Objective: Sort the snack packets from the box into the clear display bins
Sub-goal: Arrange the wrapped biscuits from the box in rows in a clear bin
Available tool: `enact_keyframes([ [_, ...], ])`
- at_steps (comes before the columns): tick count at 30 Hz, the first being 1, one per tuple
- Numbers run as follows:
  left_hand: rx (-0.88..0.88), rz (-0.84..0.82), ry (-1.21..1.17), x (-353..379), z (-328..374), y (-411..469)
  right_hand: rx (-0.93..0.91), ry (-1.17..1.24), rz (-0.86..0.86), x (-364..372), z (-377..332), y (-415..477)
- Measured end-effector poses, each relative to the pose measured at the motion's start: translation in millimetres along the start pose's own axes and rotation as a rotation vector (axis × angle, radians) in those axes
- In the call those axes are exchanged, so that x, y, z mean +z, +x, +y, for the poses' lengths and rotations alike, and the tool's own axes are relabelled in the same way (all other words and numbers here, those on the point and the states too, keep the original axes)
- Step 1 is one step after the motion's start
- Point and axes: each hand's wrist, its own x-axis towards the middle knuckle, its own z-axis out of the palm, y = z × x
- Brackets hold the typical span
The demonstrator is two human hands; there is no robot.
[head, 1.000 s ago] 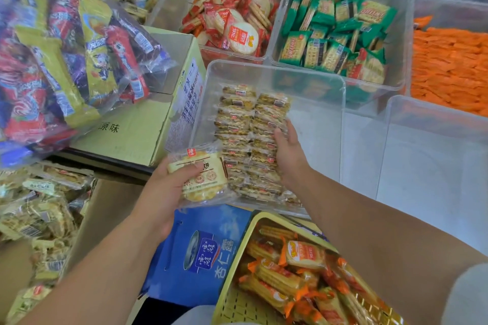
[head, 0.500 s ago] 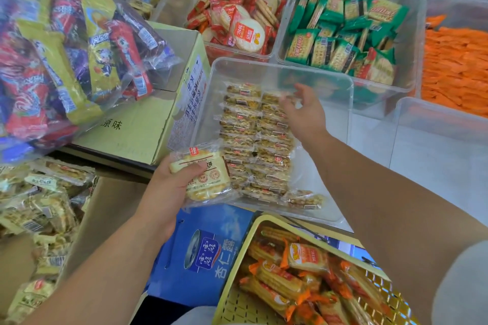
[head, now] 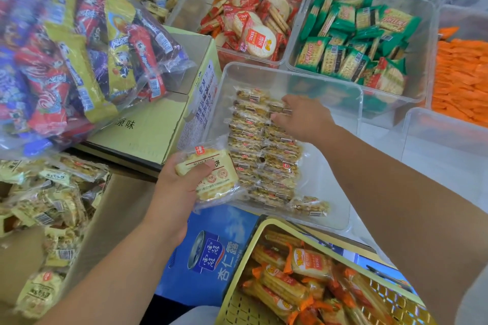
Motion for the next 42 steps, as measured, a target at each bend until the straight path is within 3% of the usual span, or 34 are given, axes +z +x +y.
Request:
enact_keyframes([
  [3,0.01,0.059,-0.127,5,2,-9,-0.03,-0.041,0.144,-10,-15,-28],
  [7,-0.003,0.073,-0.216,8,8,-13,-0.348,0.408,0.283,-13,-45,-95],
  [11,0.17,0.017,-0.024,18,13,-15,-0.414,0.631,0.256,-10,-69,-152],
  [14,0.406,0.032,0.228,25,15,-24,-0.258,0.8,0.113,-8,-75,-169],
  [17,0.646,0.027,0.552,33,15,-31,0.059,1.371,-0.221,-11,-82,-174],
  [20,0.76,-0.078,0.783,43,20,-33,0.145,1.697,-0.418,-12,-77,-170],
  [24,0.889,-0.187,0.932,53,27,-26,0.255,1.912,-0.369,-11,-65,-163],
  [27,0.862,-0.251,0.858,60,34,-18,0.294,2.03,-0.326,-7,-52,-158],
  [31,0.677,-0.348,0.653,82,40,-5,0.286,2.048,-0.3,-10,-38,-148],
  [35,0.624,-0.273,0.535,103,52,22,0.406,2.01,-0.033,-11,-20,-135],
  [37,0.61,-0.185,0.562,112,58,42,0.466,1.805,0.163,-13,-10,-128],
  [39,0.578,-0.192,0.71,116,62,69,0.392,1.433,0.351,-21,1,-120],
  [42,0.436,-0.453,1.063,126,64,105,0.212,0.814,0.47,-36,21,-103],
])
